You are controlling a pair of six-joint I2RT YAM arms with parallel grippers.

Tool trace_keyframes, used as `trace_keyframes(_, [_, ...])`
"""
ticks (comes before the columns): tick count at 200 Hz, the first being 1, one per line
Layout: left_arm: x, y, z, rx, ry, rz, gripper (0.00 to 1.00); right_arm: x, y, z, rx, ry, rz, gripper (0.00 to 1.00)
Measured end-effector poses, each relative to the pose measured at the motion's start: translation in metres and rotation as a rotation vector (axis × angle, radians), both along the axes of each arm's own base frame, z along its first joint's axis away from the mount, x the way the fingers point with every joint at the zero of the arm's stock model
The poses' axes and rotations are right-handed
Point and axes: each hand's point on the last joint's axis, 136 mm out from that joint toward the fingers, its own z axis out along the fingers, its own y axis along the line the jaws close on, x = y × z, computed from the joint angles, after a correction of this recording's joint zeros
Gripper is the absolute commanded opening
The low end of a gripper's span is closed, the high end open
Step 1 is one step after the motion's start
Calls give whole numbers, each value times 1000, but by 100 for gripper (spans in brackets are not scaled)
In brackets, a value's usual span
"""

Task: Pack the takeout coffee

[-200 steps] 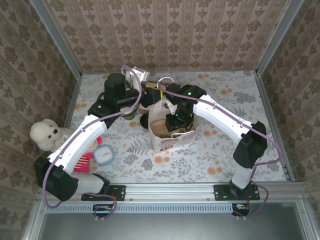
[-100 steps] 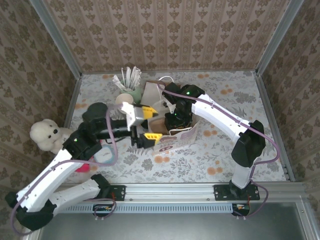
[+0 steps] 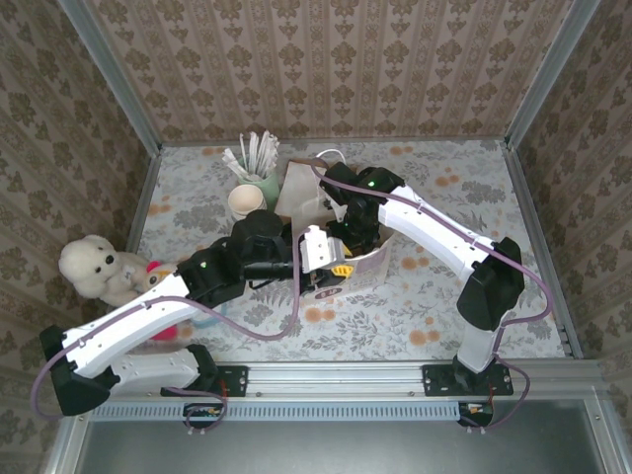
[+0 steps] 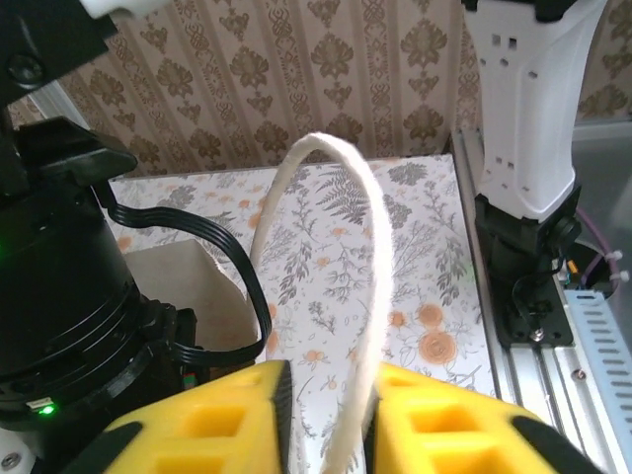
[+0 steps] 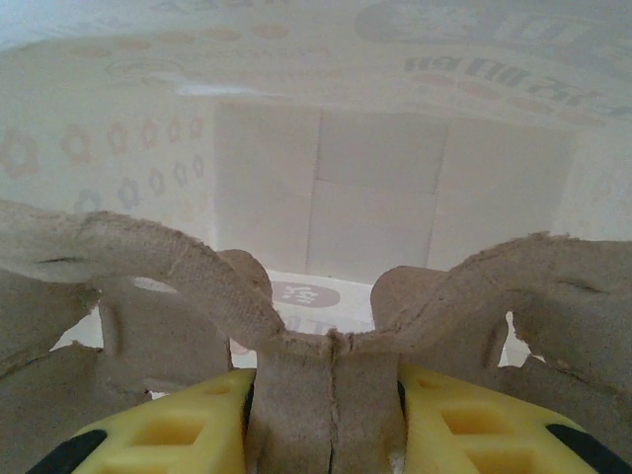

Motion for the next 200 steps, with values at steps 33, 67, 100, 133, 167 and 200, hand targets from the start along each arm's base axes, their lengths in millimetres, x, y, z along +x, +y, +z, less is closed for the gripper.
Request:
trace_keyframes(33, [1, 1, 5, -11, -4, 6, 2, 4, 0, -1, -10, -24, -13, 36])
trace_keyframes(67, [3, 0, 16, -30, 4, 22, 1, 6, -2, -7, -40, -42, -26, 37])
trace_keyframes(100, [4, -3, 22, -40, 4, 21, 1, 9, -5, -14, -68, -48, -32, 36])
trace_keyframes(133, [5, -3, 22, -39, 1, 27, 5, 8, -8, -34, -91, -48, -29, 35])
trace_keyframes(167, [7, -5, 22, -37, 1, 29, 11, 5, -12, -55, -118, -42, -16, 35])
trace_keyframes(200, [9, -6, 23, -37, -6, 30, 40, 9, -7, -52, -97, -72, 0, 35])
